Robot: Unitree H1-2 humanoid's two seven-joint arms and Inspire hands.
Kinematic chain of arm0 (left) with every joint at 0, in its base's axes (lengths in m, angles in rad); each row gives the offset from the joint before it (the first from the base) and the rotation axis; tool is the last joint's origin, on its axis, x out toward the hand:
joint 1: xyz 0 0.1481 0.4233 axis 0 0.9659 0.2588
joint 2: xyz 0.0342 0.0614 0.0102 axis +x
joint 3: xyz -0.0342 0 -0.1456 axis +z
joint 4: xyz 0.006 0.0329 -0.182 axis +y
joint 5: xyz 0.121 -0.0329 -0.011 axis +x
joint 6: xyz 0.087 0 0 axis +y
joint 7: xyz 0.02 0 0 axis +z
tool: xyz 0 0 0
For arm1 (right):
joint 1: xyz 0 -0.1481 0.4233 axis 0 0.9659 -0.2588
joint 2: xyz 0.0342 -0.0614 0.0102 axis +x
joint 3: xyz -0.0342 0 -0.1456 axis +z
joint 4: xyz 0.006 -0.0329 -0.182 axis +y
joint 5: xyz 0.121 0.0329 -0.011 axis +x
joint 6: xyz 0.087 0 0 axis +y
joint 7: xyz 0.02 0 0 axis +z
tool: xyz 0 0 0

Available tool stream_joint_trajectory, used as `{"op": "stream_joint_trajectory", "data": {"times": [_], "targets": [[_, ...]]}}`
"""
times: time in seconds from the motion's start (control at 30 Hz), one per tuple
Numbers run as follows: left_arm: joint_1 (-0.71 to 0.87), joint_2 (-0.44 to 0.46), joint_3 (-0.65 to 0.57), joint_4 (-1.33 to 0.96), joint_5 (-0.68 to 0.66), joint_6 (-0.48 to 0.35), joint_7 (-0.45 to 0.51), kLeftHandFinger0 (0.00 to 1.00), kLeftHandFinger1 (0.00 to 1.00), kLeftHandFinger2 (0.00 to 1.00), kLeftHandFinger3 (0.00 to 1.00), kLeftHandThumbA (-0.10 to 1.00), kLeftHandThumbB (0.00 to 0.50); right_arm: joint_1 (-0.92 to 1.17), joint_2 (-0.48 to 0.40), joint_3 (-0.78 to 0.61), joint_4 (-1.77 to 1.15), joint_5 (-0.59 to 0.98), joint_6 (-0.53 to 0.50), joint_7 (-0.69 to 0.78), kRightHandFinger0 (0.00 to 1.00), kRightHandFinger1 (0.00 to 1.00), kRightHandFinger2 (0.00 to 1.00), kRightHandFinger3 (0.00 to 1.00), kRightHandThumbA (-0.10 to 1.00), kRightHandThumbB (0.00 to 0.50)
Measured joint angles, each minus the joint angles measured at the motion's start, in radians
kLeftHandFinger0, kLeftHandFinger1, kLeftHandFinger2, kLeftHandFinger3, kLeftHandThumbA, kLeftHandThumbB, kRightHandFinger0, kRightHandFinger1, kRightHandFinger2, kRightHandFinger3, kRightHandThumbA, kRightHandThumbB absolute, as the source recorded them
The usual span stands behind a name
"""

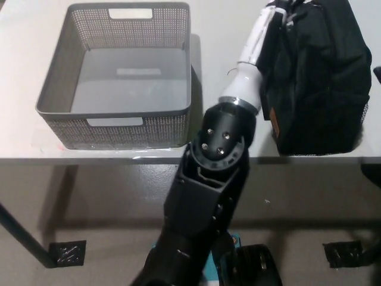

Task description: Use both hands to pick up a lunch bag on the right hand side and place it into a container on the left hand side

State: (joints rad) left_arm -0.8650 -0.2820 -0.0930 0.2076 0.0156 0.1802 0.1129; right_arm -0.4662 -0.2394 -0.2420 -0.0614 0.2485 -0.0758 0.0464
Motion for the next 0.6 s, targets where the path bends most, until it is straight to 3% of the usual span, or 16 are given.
{"op": "stream_joint_trajectory", "data": {"times": [0.17,0.4,0.6], "targets": [[-0.036,0.088,0.015,0.034,-0.002,-0.001,-0.013,1.0,1.0,1.0,1.0,1.0,0.359,-0.024,-0.013,-0.001,0.026,0.0,0.018,0.0,1.0,1.0,1.0,1.0,1.0,0.211],[-0.085,0.163,0.058,0.148,-0.005,-0.011,-0.021,1.0,1.0,1.0,1.0,1.0,0.387,-0.046,-0.023,-0.001,0.075,0.001,0.022,0.002,1.0,1.0,1.0,1.0,1.0,0.196],[-0.126,0.182,0.068,0.272,-0.005,-0.029,-0.021,1.0,1.0,1.0,1.0,1.0,0.418,-0.083,-0.035,-0.001,0.14,0.001,0.023,0.006,1.0,1.0,1.0,1.0,1.0,0.236]]}}
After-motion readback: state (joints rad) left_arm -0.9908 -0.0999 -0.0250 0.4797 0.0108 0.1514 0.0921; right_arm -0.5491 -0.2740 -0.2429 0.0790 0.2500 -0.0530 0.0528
